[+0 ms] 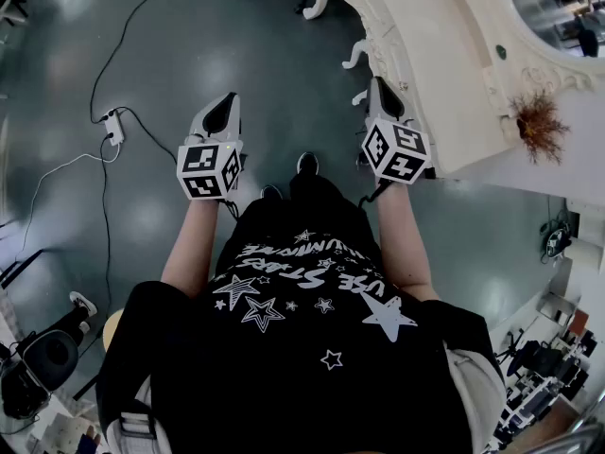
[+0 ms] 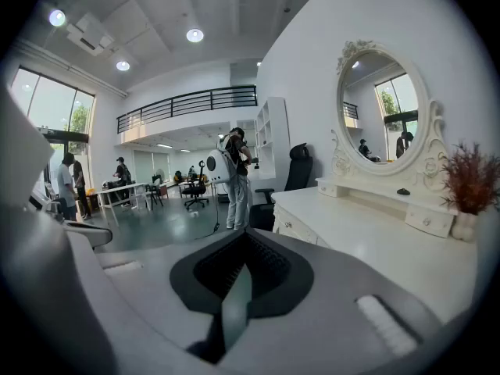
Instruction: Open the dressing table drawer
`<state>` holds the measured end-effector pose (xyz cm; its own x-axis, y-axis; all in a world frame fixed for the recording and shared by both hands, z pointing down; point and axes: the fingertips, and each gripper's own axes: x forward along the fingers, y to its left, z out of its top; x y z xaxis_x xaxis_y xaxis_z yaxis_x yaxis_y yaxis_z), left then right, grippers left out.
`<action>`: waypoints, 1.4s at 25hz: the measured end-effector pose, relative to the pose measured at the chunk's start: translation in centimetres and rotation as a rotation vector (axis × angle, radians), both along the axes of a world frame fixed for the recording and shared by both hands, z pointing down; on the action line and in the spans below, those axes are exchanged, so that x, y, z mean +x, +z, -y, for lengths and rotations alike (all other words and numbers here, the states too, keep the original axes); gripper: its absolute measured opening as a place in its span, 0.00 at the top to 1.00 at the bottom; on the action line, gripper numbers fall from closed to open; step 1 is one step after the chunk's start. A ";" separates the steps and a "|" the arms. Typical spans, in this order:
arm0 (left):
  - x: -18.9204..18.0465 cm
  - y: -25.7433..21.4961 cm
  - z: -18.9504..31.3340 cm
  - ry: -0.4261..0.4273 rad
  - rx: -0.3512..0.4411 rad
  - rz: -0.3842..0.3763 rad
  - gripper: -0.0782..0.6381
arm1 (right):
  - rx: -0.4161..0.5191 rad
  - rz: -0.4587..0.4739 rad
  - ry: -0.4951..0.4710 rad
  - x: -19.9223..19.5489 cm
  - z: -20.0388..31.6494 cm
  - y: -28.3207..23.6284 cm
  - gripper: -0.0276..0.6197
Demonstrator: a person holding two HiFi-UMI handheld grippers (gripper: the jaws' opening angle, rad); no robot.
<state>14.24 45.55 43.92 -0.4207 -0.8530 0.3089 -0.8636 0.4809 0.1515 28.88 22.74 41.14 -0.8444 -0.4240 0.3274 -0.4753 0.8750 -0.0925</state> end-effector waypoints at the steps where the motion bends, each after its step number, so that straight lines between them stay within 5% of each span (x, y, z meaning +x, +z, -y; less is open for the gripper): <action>1: 0.2 0.1 0.1 0.002 -0.003 -0.001 0.89 | -0.001 -0.001 -0.001 0.3 0.0 0.0 0.92; 17: 1.6 -0.1 1.3 -0.007 -0.024 -0.020 0.89 | -0.019 -0.011 -0.018 1.3 1.0 0.3 0.92; 24: 2.8 0.9 -0.4 0.013 -0.022 -0.046 0.89 | -0.017 0.066 -0.016 1.1 -0.6 -0.3 0.91; 27: 2.8 0.8 -0.8 0.018 -0.021 -0.044 0.89 | -0.016 0.068 -0.028 0.8 -1.3 -0.5 0.68; 35: 0.6 0.9 0.3 0.027 -0.032 -0.061 0.89 | -0.063 0.047 -0.015 -1.2 0.0 0.8 0.59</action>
